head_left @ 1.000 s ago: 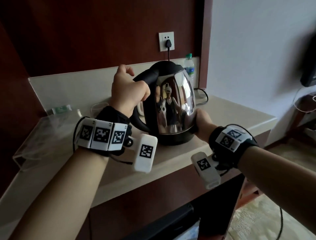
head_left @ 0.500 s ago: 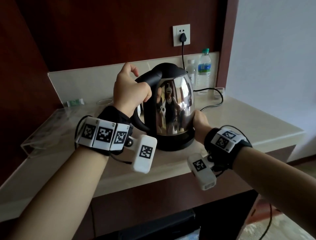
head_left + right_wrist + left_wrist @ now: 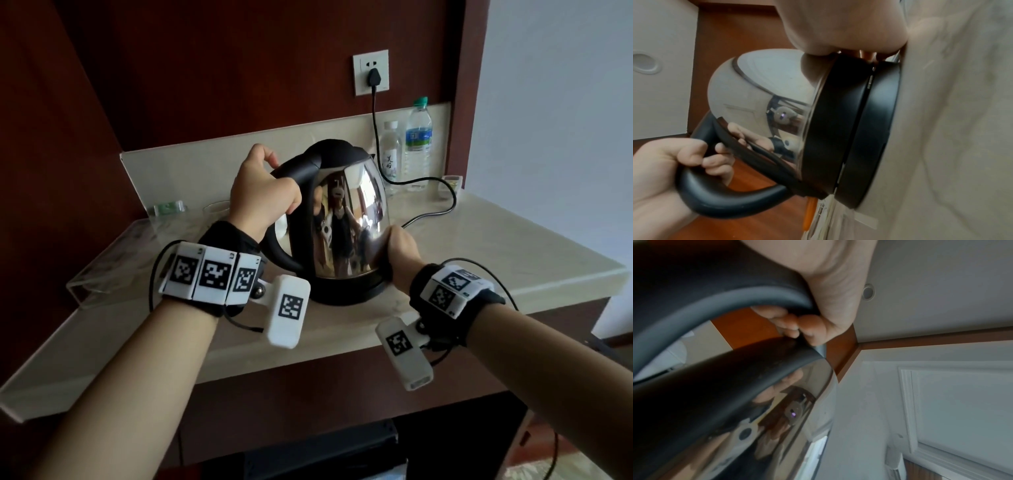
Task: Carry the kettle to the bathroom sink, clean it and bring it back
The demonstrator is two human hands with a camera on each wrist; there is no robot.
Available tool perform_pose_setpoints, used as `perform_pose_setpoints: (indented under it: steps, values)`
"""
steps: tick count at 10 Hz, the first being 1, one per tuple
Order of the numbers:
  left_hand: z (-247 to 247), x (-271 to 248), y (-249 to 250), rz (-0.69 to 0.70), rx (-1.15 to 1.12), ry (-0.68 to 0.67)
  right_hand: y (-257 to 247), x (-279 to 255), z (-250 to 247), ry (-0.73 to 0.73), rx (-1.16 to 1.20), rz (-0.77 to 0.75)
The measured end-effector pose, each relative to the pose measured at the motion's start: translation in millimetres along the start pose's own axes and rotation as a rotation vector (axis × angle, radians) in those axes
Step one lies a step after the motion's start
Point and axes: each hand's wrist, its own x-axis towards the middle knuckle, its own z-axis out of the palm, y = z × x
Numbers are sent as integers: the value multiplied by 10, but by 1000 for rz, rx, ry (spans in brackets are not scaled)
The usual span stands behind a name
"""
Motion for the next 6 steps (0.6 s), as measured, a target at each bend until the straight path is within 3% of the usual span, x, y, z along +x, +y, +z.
perform_pose_setpoints:
  steps: [2, 3, 5, 6]
  values:
    - [12, -80, -21, -4, 50, 15, 62, 57, -69, -14, -45, 50]
    - [-17, -109, -43, -90, -122, -37, 10, 16, -139, -51, -41, 67]
    - [-114, -158, 80, -202, -157, -123, -439, -197, -229, -178, -21, -16]
    - [-221, -102, 184, -184, -202, -70, -766, -285, -186, -108, 70, -11]
